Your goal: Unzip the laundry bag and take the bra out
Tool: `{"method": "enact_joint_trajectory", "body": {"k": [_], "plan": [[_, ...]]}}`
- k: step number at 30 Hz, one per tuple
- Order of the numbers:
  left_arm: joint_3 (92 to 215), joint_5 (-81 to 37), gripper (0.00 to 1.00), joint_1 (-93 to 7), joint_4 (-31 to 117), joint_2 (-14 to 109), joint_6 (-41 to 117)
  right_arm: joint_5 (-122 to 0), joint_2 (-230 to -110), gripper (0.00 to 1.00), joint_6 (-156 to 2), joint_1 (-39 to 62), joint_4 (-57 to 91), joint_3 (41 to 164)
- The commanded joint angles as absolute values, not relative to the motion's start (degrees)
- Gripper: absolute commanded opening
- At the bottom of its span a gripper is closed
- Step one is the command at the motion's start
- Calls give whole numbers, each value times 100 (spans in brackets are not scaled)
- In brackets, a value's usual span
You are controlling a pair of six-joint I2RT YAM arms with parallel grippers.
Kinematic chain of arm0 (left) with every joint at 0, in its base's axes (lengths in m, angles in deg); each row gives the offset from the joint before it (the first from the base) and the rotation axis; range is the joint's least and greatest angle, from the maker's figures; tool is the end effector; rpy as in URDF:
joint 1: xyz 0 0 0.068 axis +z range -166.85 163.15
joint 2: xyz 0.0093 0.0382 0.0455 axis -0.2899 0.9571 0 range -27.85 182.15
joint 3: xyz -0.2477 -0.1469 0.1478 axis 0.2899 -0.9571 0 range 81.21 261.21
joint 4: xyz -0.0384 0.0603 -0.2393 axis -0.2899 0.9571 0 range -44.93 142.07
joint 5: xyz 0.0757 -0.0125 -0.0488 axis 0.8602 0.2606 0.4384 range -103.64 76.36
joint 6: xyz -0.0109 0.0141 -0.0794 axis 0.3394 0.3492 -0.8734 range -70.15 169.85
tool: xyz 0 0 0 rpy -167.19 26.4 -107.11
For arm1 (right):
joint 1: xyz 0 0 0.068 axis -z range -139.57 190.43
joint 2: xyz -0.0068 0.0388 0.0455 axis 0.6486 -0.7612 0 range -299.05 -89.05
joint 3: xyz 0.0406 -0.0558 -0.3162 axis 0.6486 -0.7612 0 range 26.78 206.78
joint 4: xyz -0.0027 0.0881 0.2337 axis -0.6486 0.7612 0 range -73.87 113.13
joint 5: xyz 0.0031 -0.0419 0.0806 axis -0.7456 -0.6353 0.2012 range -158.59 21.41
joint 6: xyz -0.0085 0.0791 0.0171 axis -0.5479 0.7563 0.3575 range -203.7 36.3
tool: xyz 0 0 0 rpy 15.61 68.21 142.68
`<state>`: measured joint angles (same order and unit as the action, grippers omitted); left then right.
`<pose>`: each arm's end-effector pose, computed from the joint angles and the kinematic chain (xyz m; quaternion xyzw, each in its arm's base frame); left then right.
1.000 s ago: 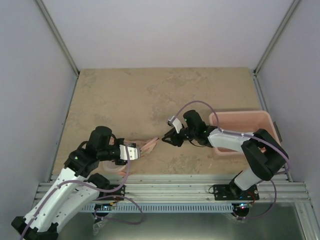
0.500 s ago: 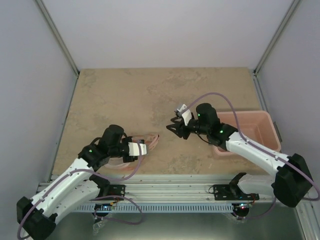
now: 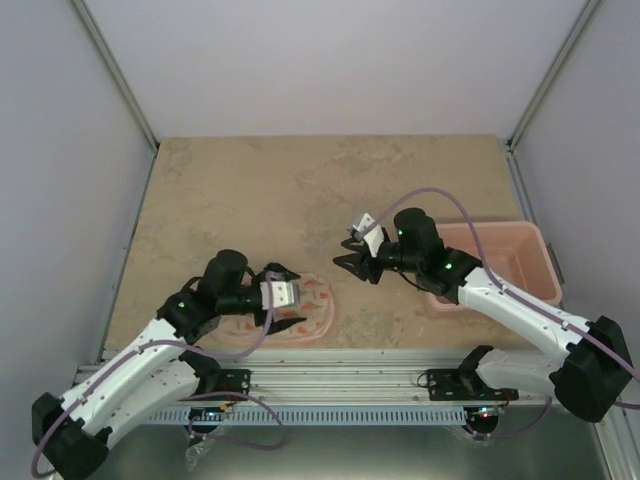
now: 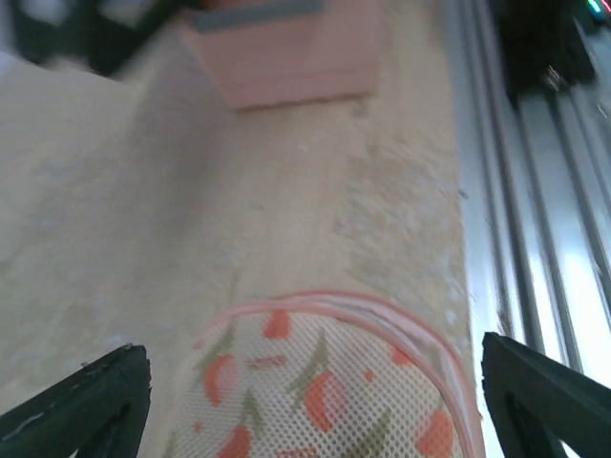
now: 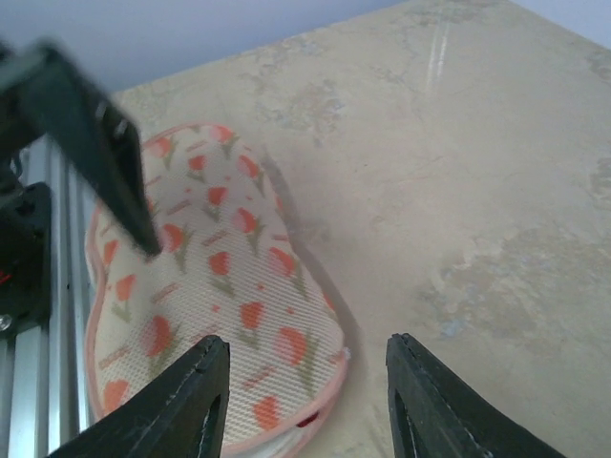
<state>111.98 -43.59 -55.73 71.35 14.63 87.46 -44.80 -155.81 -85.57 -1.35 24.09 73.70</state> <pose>0.0815 -0.1109 0.2554 0.6264 0.6118 -0.2370 0.4209 0.1725 0.1924 0.3170 -0.4104 0.7382 0.3385 0.4147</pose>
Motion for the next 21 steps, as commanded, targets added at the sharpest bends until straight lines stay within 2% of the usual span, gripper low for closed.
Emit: {"method": "enact_joint_trajectory", "body": {"k": [1,5,9,10,11,14,21], "plan": [[11340,-4400,98,-4972,6098,875,6995,-4565,-15852,45,-8862,-519,2528,7696],[11272,-3112,99,-4008,5136,336,4787,-5209,-16379,49,-9383,-1309,2702,7957],[11178,-1556,99,-3120,5135,-113,3299,-5967,-17070,66,-9887,-2279,2816,8335],[11041,-845,99,-2698,5358,-347,2918,-6410,-17476,94,-10159,-2791,2751,8512],[10964,-655,99,-2548,5435,-443,2854,-6599,-17631,97,-10282,-3002,2670,8584],[10691,-295,99,-2198,5637,-694,2750,-7199,-18108,98,-10603,-3472,2577,8738],[10113,-484,99,-1858,5266,-1025,2950,-7792,-18849,98,-10712,-3792,2794,9052]]}}
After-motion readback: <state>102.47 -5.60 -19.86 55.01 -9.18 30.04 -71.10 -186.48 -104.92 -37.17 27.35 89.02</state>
